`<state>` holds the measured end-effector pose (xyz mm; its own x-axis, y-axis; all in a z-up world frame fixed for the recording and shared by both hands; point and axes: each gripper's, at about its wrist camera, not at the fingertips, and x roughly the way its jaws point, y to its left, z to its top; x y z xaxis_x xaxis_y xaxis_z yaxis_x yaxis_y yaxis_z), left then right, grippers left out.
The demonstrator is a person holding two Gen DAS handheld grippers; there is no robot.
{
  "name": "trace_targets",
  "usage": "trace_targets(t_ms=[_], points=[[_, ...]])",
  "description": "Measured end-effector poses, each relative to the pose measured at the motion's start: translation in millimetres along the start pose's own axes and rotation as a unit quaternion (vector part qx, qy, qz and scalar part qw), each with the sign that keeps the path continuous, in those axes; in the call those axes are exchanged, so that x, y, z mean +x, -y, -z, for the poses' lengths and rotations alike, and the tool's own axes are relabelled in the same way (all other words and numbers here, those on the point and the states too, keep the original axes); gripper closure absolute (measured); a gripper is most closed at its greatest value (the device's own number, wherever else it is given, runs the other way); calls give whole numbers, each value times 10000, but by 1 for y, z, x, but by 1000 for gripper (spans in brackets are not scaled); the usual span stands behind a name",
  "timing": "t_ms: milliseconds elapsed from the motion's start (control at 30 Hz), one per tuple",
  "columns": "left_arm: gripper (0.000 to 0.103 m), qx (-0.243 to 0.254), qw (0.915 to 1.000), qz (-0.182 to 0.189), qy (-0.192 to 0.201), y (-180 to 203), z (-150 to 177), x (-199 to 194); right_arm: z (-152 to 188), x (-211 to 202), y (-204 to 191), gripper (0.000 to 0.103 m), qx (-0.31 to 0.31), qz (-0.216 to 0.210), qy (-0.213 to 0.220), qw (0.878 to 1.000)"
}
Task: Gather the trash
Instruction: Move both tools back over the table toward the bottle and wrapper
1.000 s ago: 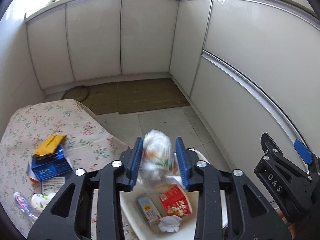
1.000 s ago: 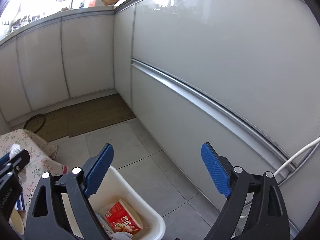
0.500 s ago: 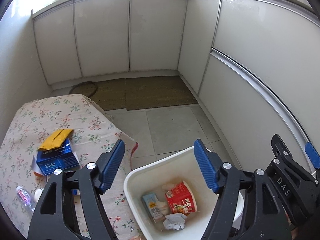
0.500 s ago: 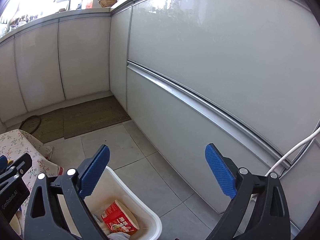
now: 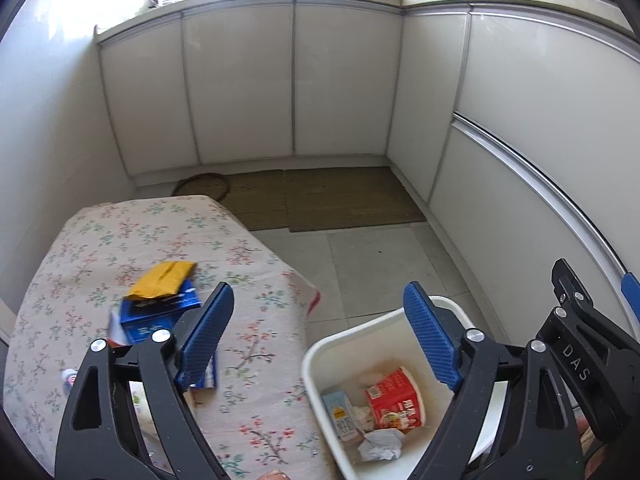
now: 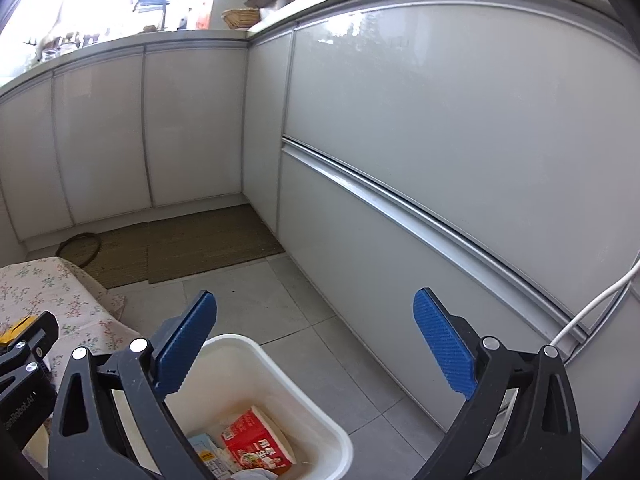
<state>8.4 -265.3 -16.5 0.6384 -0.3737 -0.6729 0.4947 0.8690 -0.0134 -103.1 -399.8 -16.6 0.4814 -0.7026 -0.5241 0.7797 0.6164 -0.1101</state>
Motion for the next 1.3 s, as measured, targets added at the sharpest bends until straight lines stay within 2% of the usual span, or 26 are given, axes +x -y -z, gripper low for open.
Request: trace_targets(t_ms=[633,1033,1300], points=[[18,-645,9953,-721,-67,-89,12,-19,2,-31,-84,7,-614,-722,211,9953],[18,-1130,9859,-1220,-190,-157,25,-23,8,-47,-155,7,-1070,-1273,238,9858],[18,-1483,9781,-1409,-383,-204,39,-18,20,-54,-206,7,-1452,-1612,120,9761]])
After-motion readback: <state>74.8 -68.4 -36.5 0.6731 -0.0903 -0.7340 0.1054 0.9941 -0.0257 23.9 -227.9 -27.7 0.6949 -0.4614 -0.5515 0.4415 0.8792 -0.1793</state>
